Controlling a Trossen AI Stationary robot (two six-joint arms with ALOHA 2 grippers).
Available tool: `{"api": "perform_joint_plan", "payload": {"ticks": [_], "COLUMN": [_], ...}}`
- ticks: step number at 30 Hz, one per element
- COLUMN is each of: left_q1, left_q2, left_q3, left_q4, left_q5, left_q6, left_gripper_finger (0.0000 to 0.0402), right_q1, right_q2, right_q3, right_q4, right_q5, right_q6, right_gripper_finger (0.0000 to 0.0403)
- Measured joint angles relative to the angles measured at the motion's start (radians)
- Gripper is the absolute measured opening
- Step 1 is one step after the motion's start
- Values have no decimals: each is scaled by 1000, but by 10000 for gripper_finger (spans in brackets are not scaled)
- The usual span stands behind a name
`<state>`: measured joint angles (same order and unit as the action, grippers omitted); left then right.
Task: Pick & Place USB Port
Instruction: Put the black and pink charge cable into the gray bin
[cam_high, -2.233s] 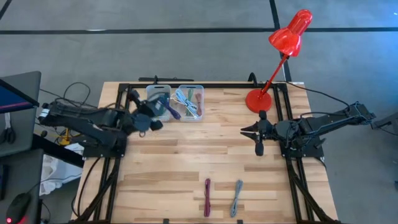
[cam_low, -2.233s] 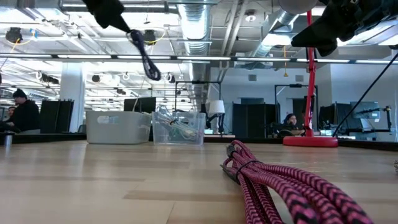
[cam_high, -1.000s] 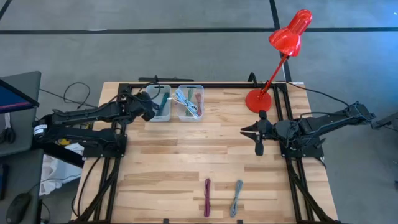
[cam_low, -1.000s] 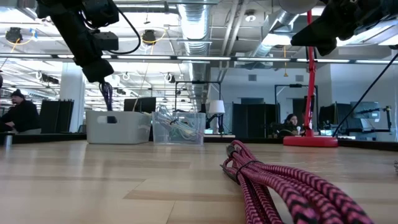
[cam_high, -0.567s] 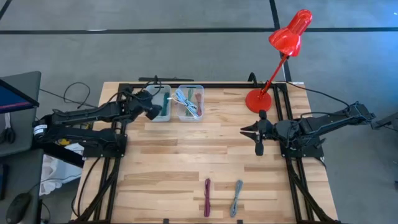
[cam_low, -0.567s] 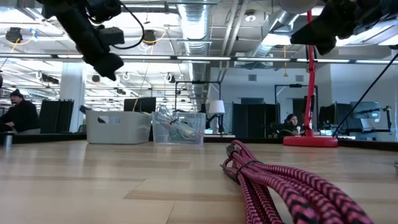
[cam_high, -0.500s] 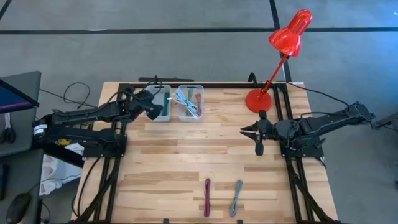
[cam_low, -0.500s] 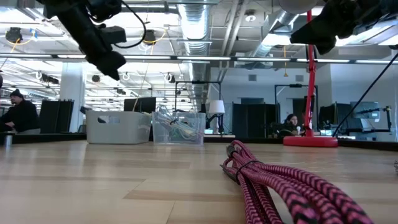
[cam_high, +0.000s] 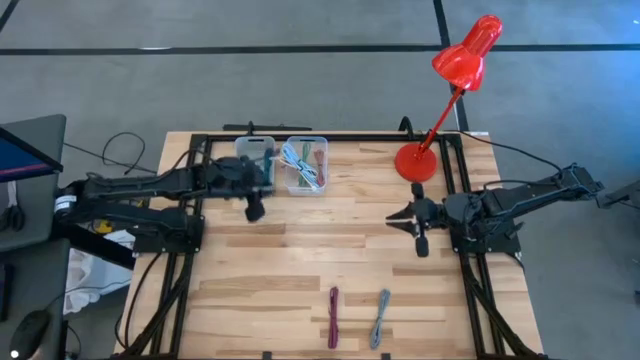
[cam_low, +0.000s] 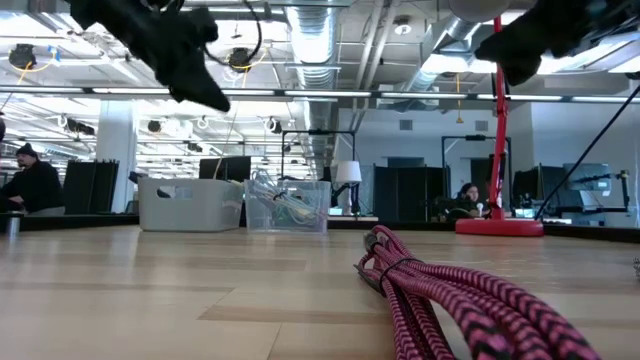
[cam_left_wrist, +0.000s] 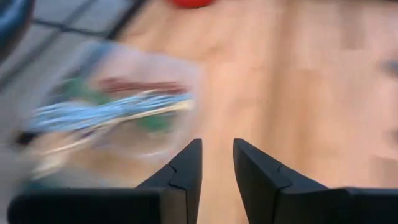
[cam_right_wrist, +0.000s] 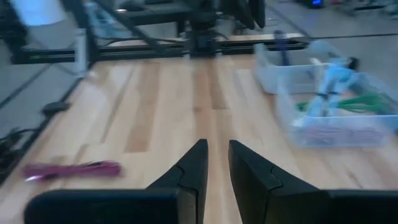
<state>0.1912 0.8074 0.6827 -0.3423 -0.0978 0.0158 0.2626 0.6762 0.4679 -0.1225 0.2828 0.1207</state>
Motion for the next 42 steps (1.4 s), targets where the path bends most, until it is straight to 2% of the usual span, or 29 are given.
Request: {"api": "perform_joint_plan", "payload": {"ticks": [2, 5, 11, 16, 23, 29, 36, 42], "left_q1": [-63, -174, -394, -494, -533, -532, -532, -532], "left_q2": [0, 2, 66, 130, 138, 90, -13, -78], "left_q3": [0, 0, 0, 0, 0, 0, 0, 0], "left_q4": [18, 49, 186, 254, 257, 253, 167, 126], "left_q5": [49, 52, -29, -89, -117, -242, -423, -452], "left_q6": [-31, -62, -77, -74, -73, -15, 10, 4], "left_gripper_finger": [84, 73, 54, 46, 44, 44, 44, 44], "right_q1": [0, 0, 1, 32, 103, 166, 203, 203], "right_q2": [0, 0, 56, 214, 467, 643, 820, 965], "right_q3": [0, 0, 0, 0, 4, 98, 224, 336], "right_q4": [0, 0, 38, 172, 367, 366, 353, 241], "right_q5": [-21, -24, -55, -79, -105, -104, -102, -102], "right_q6": [0, 0, 4, 11, 30, 22, -95, -127], "right_gripper_finger": [58, 58, 58, 58, 58, 58, 63, 105]}}
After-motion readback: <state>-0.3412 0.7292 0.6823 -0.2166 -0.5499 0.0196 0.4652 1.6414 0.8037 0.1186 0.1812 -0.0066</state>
